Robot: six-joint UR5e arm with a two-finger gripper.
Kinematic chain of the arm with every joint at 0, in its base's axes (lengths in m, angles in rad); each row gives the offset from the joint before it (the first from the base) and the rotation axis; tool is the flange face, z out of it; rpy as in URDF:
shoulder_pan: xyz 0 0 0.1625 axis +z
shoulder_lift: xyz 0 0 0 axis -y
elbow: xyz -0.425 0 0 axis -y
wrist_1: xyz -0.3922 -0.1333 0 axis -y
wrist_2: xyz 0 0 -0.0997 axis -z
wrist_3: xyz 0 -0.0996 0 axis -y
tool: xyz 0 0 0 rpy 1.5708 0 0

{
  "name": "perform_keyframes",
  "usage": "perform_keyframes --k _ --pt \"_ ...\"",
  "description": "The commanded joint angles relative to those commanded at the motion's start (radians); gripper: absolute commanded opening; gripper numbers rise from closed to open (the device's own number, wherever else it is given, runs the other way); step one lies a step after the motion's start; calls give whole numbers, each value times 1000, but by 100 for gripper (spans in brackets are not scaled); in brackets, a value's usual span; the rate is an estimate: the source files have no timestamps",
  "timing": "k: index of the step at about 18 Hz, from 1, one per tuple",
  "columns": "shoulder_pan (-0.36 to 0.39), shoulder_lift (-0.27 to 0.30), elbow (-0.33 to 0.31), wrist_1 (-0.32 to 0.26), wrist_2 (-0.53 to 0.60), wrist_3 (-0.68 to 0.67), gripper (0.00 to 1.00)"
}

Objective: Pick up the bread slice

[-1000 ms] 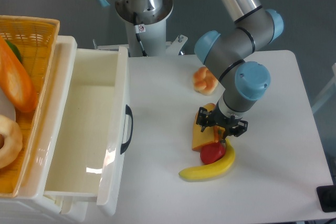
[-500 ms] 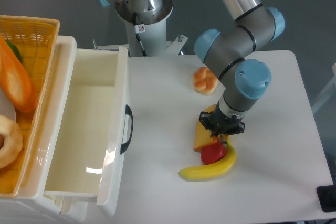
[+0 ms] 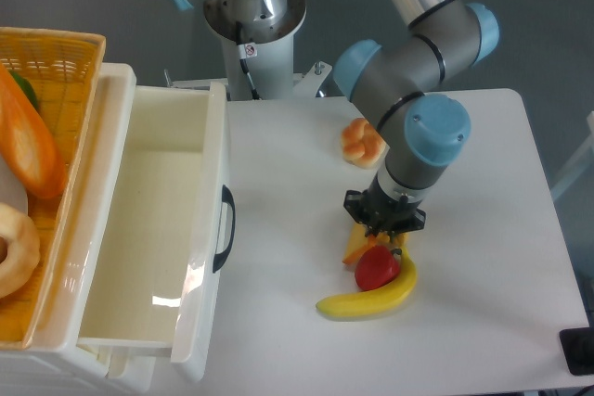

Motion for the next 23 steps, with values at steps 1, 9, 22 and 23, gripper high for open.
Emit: perform_keyframes --k 1,9,22,23 --pt "-11 12 3 -9 0 0 0" --pt "-48 71 9 -28 0 202 0" --pt "-22 71 101 -146 34 403 0" --pt "-22 71 100 -149 43 403 0"
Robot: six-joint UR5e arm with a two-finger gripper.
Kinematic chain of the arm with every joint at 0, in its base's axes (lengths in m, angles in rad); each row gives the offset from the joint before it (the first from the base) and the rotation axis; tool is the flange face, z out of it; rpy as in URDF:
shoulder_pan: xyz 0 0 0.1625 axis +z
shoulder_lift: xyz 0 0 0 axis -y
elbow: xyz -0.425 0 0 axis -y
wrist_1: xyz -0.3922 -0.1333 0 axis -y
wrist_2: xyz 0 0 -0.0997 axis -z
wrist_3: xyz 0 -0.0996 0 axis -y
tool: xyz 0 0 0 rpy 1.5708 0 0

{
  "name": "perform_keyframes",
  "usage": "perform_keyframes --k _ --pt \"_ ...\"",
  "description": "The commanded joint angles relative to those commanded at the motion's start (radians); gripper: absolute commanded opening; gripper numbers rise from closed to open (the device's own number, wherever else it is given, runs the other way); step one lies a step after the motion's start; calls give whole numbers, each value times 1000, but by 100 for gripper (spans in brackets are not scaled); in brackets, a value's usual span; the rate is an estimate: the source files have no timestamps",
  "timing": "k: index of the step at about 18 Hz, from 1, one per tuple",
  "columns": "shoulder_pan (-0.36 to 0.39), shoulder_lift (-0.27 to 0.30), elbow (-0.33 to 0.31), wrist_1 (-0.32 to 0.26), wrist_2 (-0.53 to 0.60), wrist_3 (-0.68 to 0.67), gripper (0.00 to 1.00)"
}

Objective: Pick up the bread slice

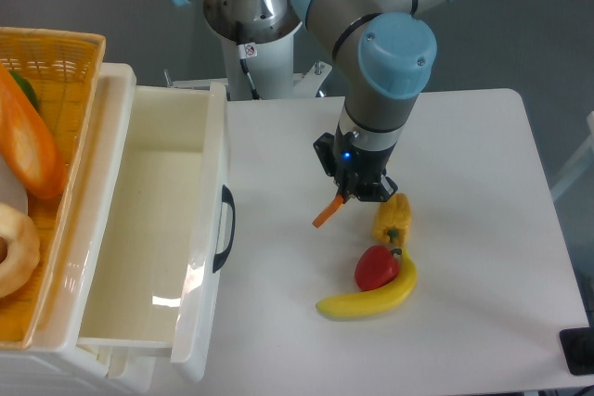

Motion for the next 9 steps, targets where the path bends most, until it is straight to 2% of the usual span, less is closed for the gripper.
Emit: perform_keyframes --k 5,9 --pt "0 9 -2 -32 51 52 0" --pt "11 14 0 -32 51 52 0"
